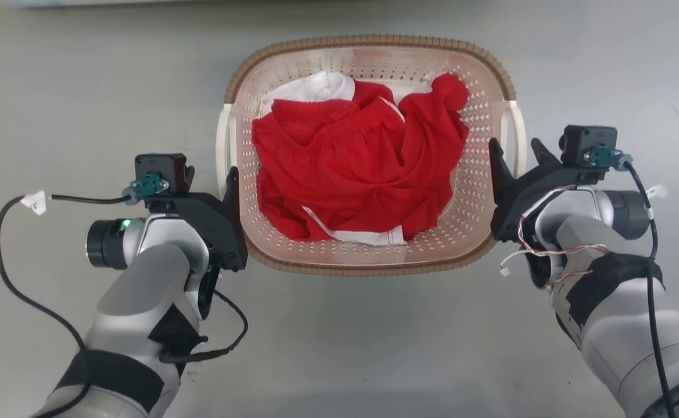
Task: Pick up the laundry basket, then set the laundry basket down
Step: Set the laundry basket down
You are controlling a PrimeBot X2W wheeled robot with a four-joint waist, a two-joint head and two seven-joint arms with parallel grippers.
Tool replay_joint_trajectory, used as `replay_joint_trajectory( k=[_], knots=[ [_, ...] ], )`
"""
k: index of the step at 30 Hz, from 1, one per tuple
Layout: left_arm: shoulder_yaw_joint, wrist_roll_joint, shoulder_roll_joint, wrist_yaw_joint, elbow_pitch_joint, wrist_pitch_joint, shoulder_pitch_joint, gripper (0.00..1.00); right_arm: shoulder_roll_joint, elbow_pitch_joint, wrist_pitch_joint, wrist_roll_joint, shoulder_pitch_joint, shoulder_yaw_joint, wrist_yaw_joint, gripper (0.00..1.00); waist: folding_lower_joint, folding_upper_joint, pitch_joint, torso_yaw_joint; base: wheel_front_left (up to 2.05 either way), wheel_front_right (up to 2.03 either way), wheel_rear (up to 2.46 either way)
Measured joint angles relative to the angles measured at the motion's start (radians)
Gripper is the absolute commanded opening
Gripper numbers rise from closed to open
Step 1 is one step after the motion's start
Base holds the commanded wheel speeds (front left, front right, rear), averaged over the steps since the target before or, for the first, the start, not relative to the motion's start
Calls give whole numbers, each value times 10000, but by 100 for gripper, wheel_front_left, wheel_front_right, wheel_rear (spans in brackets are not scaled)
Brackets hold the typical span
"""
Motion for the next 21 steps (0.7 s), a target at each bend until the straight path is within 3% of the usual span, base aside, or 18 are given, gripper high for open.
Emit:
replay_joint_trajectory(
  k=[21],
  knots=[
    [-13,-186,-10,-188,184,-146,1512,100,119,146,-265,144,1435,12,477,100,-1,-1,-2659,-69,0,0,0]
  ],
)
